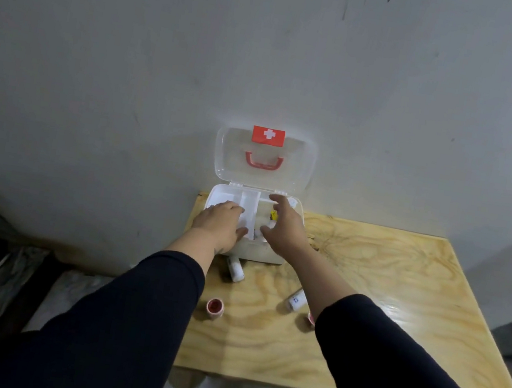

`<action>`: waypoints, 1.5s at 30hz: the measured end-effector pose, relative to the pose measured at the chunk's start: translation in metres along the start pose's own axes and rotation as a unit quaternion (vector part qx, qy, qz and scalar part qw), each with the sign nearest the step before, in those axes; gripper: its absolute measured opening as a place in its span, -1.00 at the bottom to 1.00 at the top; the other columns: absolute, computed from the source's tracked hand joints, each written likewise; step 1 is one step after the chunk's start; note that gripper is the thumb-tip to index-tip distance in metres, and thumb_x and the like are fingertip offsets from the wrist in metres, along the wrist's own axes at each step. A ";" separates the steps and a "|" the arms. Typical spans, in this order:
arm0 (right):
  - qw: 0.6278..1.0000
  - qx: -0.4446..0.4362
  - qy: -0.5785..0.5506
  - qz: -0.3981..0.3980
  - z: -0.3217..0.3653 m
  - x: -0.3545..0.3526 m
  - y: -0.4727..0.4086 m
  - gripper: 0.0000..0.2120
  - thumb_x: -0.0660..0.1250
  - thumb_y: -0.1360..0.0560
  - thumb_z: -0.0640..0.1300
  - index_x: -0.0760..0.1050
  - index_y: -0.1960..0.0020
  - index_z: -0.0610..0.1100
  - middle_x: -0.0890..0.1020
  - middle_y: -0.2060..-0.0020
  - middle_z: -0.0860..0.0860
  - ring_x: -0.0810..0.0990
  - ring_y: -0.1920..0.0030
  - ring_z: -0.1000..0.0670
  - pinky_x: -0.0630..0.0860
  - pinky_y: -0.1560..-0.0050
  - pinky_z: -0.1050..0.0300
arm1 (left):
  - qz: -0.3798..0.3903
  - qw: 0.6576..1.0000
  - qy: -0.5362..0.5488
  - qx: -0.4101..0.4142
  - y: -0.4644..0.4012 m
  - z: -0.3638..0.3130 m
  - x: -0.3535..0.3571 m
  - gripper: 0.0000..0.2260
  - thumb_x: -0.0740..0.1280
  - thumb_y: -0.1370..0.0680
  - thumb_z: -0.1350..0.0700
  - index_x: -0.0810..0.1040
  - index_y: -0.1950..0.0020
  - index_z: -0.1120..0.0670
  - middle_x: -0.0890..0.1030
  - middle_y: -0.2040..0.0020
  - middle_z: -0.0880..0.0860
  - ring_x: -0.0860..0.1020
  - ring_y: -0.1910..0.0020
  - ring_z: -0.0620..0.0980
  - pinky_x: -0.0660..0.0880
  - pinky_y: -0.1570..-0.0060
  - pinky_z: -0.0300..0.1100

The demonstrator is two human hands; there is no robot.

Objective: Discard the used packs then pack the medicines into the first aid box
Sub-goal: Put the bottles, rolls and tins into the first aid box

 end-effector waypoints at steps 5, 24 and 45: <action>0.994 -0.078 0.074 0.009 -0.002 -0.017 0.018 -0.64 0.30 -0.47 -0.29 0.47 -0.26 -0.12 0.54 -0.22 -0.08 0.51 -0.18 -0.06 0.39 -0.09 0.22 | -0.021 0.999 0.035 0.003 0.028 -0.019 -0.013 -0.64 0.15 -0.64 0.00 0.37 -0.44 -0.02 0.38 -0.45 -0.04 0.43 -0.36 0.05 0.40 -0.18 -0.08; 0.925 -0.116 0.340 0.123 -0.114 0.014 0.081 -0.63 0.22 -0.40 -0.41 0.59 -0.03 -0.03 0.63 -0.08 -0.02 0.53 -0.16 -0.11 0.49 -0.04 0.06 | 0.011 0.989 0.122 -0.079 0.107 -0.011 0.085 -0.70 0.21 -0.61 0.04 0.51 -0.33 -0.02 0.46 -0.33 -0.09 0.55 -0.16 0.01 0.53 -0.11 -0.07; 0.975 0.025 0.214 -0.051 -0.040 0.111 0.048 -0.69 0.27 -0.49 0.09 0.44 -0.19 0.02 0.58 -0.10 -0.02 0.52 -0.15 -0.14 0.38 -0.10 -0.02 | 0.050 0.993 0.102 -0.020 0.070 0.093 0.083 -0.69 0.22 -0.61 0.01 0.48 -0.36 -0.03 0.46 -0.36 -0.05 0.48 -0.28 0.01 0.45 -0.21 -0.12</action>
Point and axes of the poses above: each hand's wrist, its own y-axis away from the middle knuckle, its own x-axis out of the palm, z = x × y, the point moved 4 cm from there along -y, towards the middle knuckle
